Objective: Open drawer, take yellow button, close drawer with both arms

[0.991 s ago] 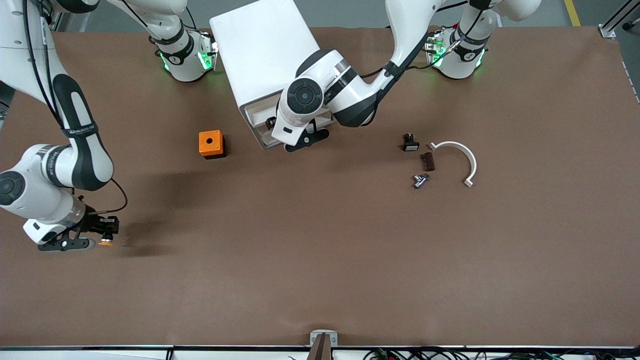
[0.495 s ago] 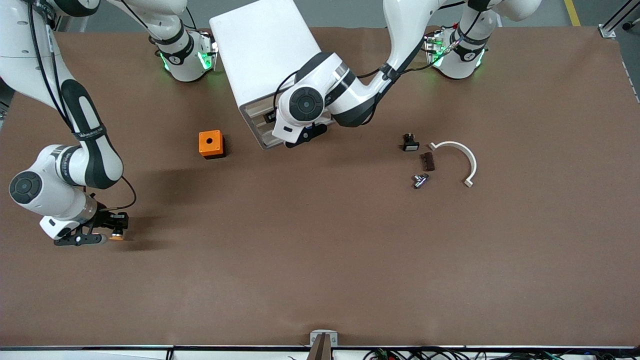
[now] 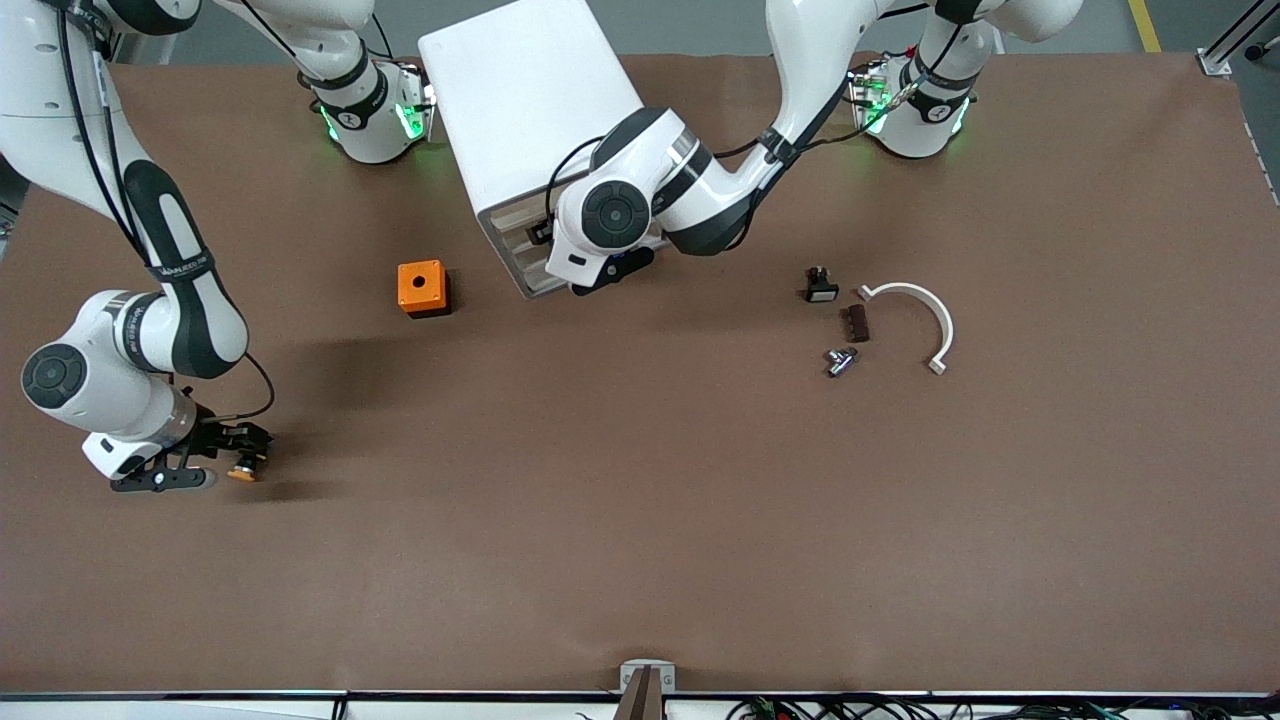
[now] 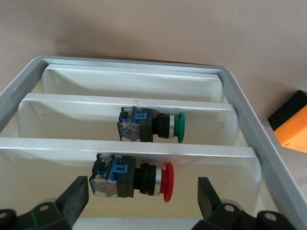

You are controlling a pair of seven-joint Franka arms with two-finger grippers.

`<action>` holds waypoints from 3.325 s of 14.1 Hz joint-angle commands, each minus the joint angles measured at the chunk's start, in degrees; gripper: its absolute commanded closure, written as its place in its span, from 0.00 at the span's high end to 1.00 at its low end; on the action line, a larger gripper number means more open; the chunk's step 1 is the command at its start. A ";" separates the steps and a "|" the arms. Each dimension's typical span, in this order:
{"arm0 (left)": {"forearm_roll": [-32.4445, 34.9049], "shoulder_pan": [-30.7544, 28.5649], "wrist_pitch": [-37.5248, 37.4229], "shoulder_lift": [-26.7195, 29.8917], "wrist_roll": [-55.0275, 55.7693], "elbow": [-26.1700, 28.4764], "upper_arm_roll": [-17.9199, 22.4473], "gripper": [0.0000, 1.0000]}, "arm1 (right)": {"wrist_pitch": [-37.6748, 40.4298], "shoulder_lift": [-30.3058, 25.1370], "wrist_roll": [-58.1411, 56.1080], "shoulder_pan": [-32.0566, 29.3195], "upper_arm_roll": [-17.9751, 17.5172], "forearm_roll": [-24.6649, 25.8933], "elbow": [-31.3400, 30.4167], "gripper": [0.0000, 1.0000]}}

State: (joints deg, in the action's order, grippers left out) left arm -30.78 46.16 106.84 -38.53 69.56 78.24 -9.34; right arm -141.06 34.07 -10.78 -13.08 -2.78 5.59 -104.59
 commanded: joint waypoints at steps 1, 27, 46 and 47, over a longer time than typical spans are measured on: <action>-0.60 -1.07 -0.66 1.52 1.10 -0.28 0.46 1.00 | 0.69 -1.19 0.58 -0.54 -1.17 -0.76 0.44 1.00; 25.58 -39.75 -23.87 29.55 -53.45 3.31 8.89 1.00 | 44.38 -33.72 12.09 7.46 -1.44 -6.65 13.17 1.00; 29.02 -45.37 -17.54 38.18 -65.34 10.80 8.99 1.00 | 49.74 -32.57 11.83 7.98 -1.17 -5.86 16.70 1.00; 29.02 -45.37 -17.54 38.09 -65.34 10.88 8.99 1.00 | 49.65 -32.49 11.74 7.98 -1.17 -5.86 16.79 1.00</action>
State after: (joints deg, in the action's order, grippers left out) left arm -3.01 1.19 90.49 -0.44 4.32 89.72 0.22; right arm -91.80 2.04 0.40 -5.49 -4.20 -0.11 -88.10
